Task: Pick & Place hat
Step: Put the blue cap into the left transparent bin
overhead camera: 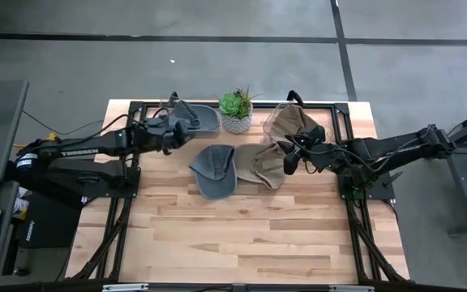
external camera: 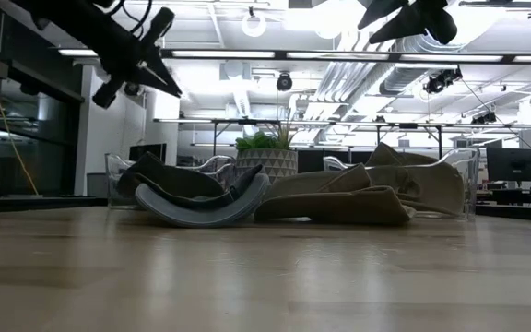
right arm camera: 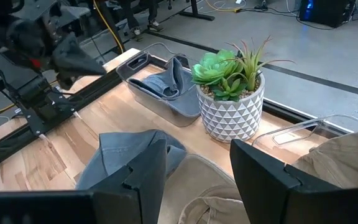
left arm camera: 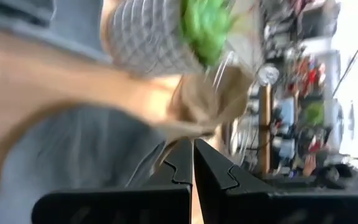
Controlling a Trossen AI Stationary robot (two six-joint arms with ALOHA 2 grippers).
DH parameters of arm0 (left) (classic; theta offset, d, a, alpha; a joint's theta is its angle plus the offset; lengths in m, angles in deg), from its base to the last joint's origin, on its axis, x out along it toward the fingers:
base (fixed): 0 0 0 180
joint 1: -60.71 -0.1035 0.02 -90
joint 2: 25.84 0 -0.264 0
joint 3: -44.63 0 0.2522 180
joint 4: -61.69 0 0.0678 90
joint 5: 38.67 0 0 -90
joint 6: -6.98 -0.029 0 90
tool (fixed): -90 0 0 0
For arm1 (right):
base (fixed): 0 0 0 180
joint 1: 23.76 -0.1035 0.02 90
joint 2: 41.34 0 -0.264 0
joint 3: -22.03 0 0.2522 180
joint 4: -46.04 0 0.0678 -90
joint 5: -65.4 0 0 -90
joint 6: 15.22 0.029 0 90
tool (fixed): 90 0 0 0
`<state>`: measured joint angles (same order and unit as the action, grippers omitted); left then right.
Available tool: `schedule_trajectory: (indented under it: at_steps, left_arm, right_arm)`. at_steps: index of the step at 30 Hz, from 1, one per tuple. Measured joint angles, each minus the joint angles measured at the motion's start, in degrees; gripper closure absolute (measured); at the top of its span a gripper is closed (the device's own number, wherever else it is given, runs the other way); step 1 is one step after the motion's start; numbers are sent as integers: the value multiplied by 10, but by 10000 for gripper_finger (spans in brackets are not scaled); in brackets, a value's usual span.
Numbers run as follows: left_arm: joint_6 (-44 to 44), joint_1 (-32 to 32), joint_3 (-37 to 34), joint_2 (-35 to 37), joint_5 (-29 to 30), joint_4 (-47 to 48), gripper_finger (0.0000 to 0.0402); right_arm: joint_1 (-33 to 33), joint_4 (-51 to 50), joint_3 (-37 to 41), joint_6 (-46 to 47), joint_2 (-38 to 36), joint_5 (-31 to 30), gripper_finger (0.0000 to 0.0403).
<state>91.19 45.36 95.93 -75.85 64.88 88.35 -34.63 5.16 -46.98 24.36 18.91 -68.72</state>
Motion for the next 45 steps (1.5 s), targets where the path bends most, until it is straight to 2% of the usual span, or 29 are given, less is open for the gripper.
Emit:
schedule_trajectory:
  at_steps: [4, 11, 14, 25, 32, 39, 45]
  left_arm:
    - [0, 0, 0, 5, -61, 44, 402]
    - [-1, 0, 0, -5, -234, 108, 402]
    - [-3, 0, 0, -13, -280, 126, 402]
    - [-7, 0, 0, -13, -291, 147, 402]
    - [-63, 0, 0, -13, -307, 147, 401]
    - [-58, 0, 0, -13, -282, 179, 400]
    - [-48, 0, 0, -21, -262, 222, 361]
  right_arm:
    - [0, 0, 0, 0, 0, 0, 231]
    - [0, 0, 0, -2, 0, 0, 231]
    - [0, 0, 0, -2, 0, 0, 231]
    - [0, -2, 0, 0, 0, 2, 231]
    - [0, -12, 0, 0, 0, 18, 231]
    - [0, -13, 0, 0, 0, 23, 231]
    - [0, -13, 0, 0, 0, 23, 231]
